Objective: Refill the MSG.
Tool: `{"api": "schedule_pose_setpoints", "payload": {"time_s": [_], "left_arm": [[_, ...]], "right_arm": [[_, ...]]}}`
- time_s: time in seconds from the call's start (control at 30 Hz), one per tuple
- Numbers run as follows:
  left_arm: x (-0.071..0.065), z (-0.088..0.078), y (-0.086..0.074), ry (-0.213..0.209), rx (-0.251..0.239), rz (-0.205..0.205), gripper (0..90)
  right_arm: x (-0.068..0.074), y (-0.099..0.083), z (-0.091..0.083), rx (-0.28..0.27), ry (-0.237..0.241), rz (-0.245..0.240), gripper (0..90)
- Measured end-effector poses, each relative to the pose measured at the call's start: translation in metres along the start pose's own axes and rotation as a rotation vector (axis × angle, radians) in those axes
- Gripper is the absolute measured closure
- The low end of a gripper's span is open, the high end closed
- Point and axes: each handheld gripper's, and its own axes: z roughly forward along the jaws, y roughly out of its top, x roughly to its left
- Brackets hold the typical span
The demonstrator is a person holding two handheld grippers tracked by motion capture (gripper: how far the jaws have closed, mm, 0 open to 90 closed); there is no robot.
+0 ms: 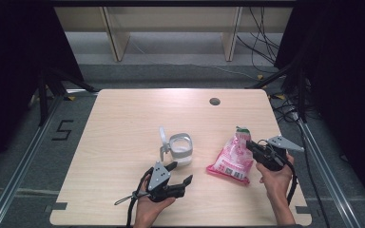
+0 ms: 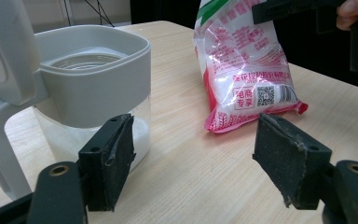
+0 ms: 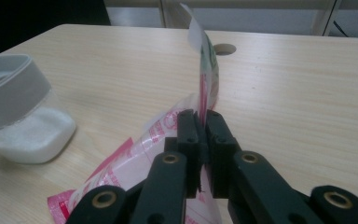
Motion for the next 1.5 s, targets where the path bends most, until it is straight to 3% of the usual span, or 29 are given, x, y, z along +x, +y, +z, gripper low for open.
{"api": "schedule_pose_setpoints", "payload": {"time_s": [0.03,0.07,0.13,0.17,0.2,0.23,0.33,0.4,0.53,0.57,0.6,0.63,0.67,0.7,0.73,0.8,0.83,0.87,1.03,1.1,1.17,1.2,1.23,1.27,1.3,1.37,1.4,1.47,1.5], "left_arm": [[0.000,0.000,0.000,0.001,-0.002,-0.001,28.1],[0.000,0.000,0.000,0.003,-0.002,-0.001,28.1],[0.000,0.000,0.000,0.001,0.002,0.001,28.1],[0.000,0.000,0.000,0.000,0.001,0.002,28.1],[0.000,-0.001,0.000,0.009,0.003,0.001,28.1],[0.000,-0.001,0.000,0.011,-0.006,-0.009,28.1],[0.002,-0.003,0.000,0.005,0.011,-0.006,27.3],[0.003,-0.003,0.000,0.008,0.013,-0.005,26.3],[0.004,-0.005,-0.001,0.016,0.017,-0.002,26.3],[0.005,-0.005,-0.001,0.012,0.013,-0.002,26.3],[0.006,-0.005,-0.001,0.008,0.013,-0.003,26.3],[0.006,-0.006,0.000,0.012,0.018,-0.001,26.3],[0.006,-0.006,0.000,0.016,0.012,-0.004,26.3],[0.007,-0.007,0.000,0.023,0.015,-0.002,26.3],[0.007,-0.007,-0.001,0.014,0.001,-0.010,26.3],[0.009,-0.009,0.000,0.016,-0.001,-0.009,26.3],[0.009,-0.012,0.001,0.030,0.010,-0.007,26.3],[0.010,-0.012,0.001,0.024,-0.001,-0.009,26.2],[0.019,-0.023,0.004,0.033,-0.004,-0.018,22.5],[0.022,-0.028,0.004,0.046,0.010,-0.015,21.1],[0.024,-0.031,0.006,0.053,-0.002,-0.017,21.3],[0.026,-0.032,0.006,0.046,-0.007,-0.007,21.5],[0.026,-0.033,0.007,0.055,-0.004,-0.014,21.8],[0.027,-0.034,0.007,0.060,0.001,0.002,23.2],[0.030,-0.035,0.008,0.058,0.001,0.030,24.8],[0.030,-0.035,0.008,0.076,-0.008,-0.003,26.1],[0.033,-0.036,0.009,0.081,-0.002,0.033,26.9],[0.035,-0.037,0.010,0.088,0.001,0.042,31.2],[0.036,-0.037,0.011,0.093,0.000,0.034,31.5]], "right_arm": [[-0.004,-0.001,0.001,-0.003,-0.010,-0.045,86.6],[-0.002,-0.002,0.001,0.011,-0.007,-0.006,86.7],[-0.006,-0.002,0.002,-0.002,0.003,-0.030,85.7],[-0.008,-0.002,0.002,0.004,-0.021,-0.045,84.2],[-0.006,-0.003,0.001,0.002,-0.027,-0.004,83.5],[-0.008,-0.003,0.001,0.001,-0.030,-0.026,82.8],[-0.006,-0.005,-0.002,0.021,-0.045,0.025,71.3],[-0.009,-0.007,0.000,0.000,-0.064,0.004,68.0],[-0.007,-0.007,-0.006,0.025,-0.120,-0.029,59.8],[-0.005,-0.007,-0.007,0.019,-0.098,0.003,58.8],[-0.005,-0.009,-0.007,0.007,-0.117,-0.024,57.9],[0.001,-0.010,-0.007,-0.001,-0.124,0.016,56.7],[-0.001,-0.011,-0.009,0.014,-0.119,-0.022,55.7],[0.000,-0.012,-0.009,0.021,-0.143,-0.015,54.6],[0.002,-0.012,-0.010,0.016,-0.133,0.016,54.3],[0.003,-0.013,-0.013,0.018,-0.135,0.013,53.2],[-0.001,-0.014,-0.013,0.006,-0.144,-0.041,51.5],[0.001,-0.014,-0.015,0.008,-0.123,-0.009,50.3],[0.007,-0.018,-0.016,-0.012,-0.111,-0.025,42.3],[0.016,-0.020,-0.016,0.004,-0.092,0.038,40.9],[0.015,-0.022,-0.015,0.007,-0.081,-0.028,39.6],[0.021,-0.022,-0.017,0.027,-0.062,0.030,38.6],[0.018,-0.022,-0.015,0.010,-0.052,-0.022,37.9],[0.021,-0.023,-0.017,0.041,-0.056,-0.011,37.2],[0.019,-0.024,-0.015,0.024,-0.053,-0.038,36.4],[0.025,-0.025,-0.017,0.051,-0.035,0.025,35.2],[0.023,-0.025,-0.017,0.044,-0.041,-0.021,35.2],[0.027,-0.027,-0.018,0.045,-0.030,0.007,33.7],[0.024,-0.027,-0.017,0.053,-0.025,-0.030,33.0]]}}
